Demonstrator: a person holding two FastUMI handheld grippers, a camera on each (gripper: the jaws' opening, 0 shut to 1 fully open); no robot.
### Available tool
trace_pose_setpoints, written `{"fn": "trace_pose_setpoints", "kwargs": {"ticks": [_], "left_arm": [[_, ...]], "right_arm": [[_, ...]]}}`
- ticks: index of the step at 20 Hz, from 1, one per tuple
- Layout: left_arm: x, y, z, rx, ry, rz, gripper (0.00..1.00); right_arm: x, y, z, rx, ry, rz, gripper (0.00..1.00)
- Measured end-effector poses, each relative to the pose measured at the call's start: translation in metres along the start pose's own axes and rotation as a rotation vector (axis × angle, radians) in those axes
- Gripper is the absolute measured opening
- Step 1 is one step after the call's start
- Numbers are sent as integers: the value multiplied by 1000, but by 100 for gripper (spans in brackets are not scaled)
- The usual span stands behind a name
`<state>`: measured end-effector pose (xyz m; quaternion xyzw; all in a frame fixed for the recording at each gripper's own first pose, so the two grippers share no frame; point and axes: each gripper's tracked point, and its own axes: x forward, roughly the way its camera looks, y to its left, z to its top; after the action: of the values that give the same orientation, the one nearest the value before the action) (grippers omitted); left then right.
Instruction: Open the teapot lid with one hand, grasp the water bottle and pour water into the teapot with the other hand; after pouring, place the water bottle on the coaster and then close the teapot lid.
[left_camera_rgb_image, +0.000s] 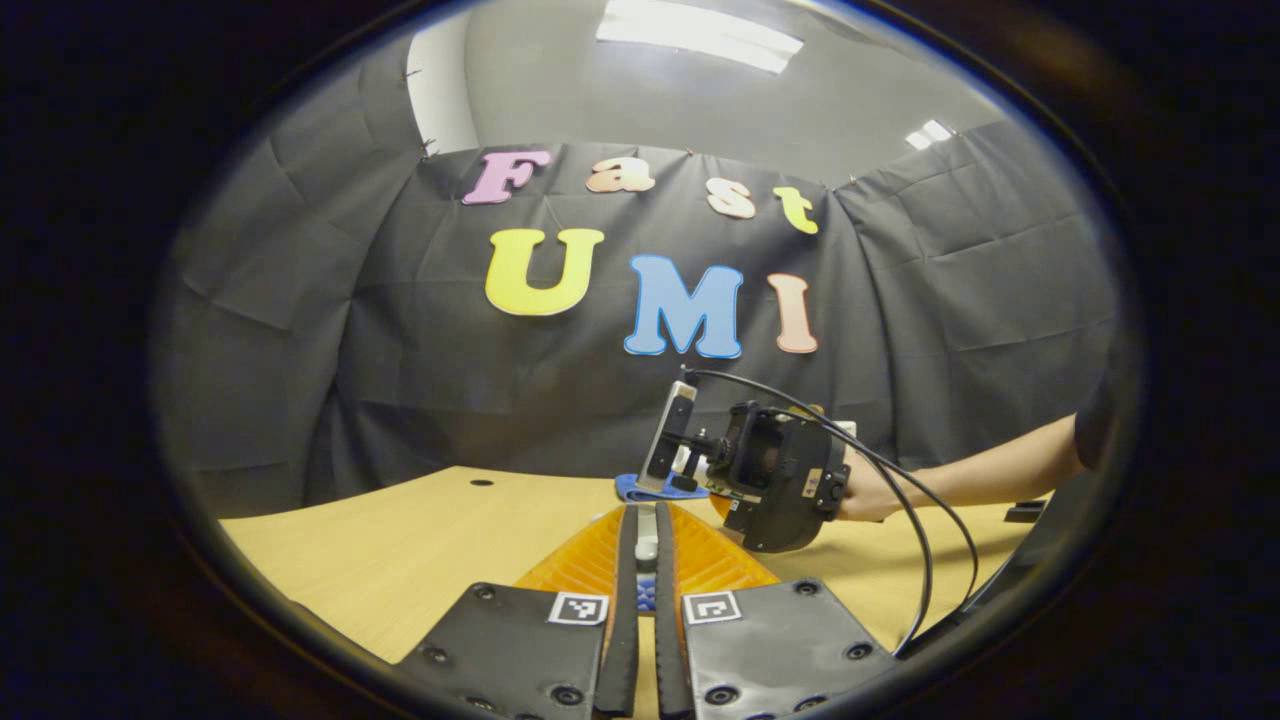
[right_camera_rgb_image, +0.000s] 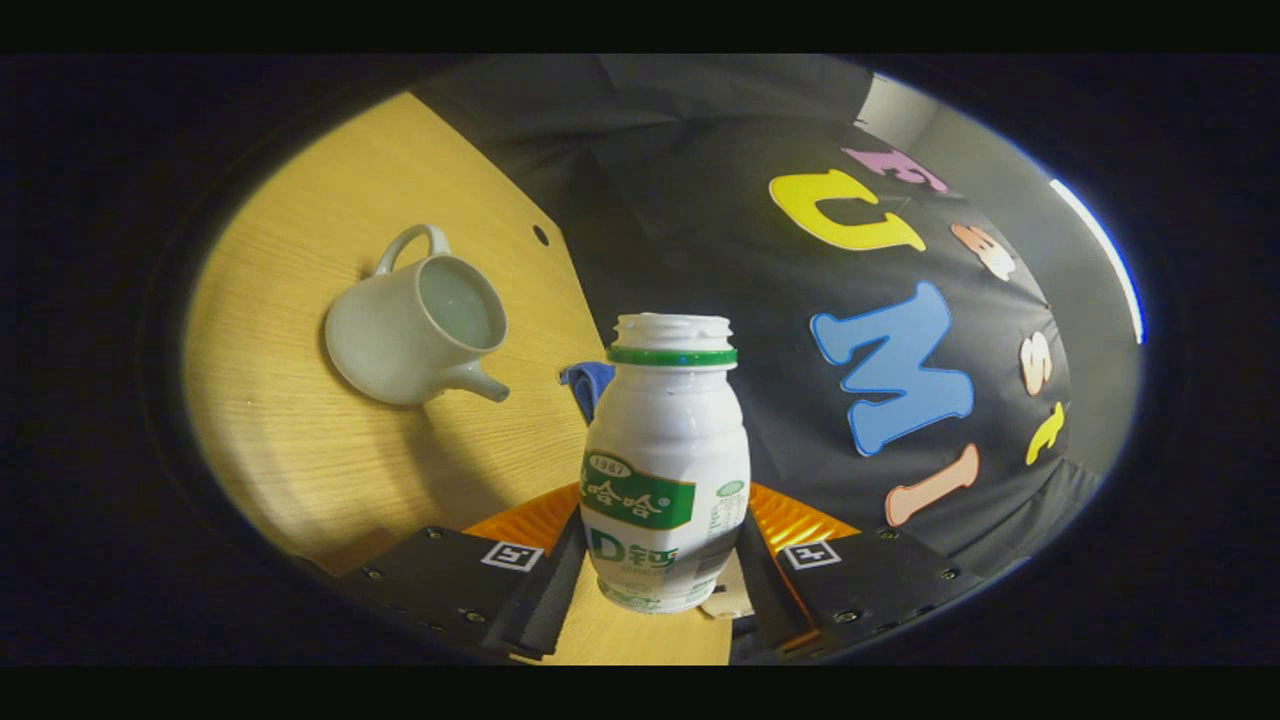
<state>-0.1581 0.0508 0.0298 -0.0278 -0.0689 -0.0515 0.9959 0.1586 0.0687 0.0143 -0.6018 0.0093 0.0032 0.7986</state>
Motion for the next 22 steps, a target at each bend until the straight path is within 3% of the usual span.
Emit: {"fn": "trace_pose_setpoints", "kwargs": {"ticks": [22], "left_arm": [[-1, 5, -2, 3, 10, 4, 17]], "right_arm": [[10, -13, 23, -402, -47, -59, 72]]}}
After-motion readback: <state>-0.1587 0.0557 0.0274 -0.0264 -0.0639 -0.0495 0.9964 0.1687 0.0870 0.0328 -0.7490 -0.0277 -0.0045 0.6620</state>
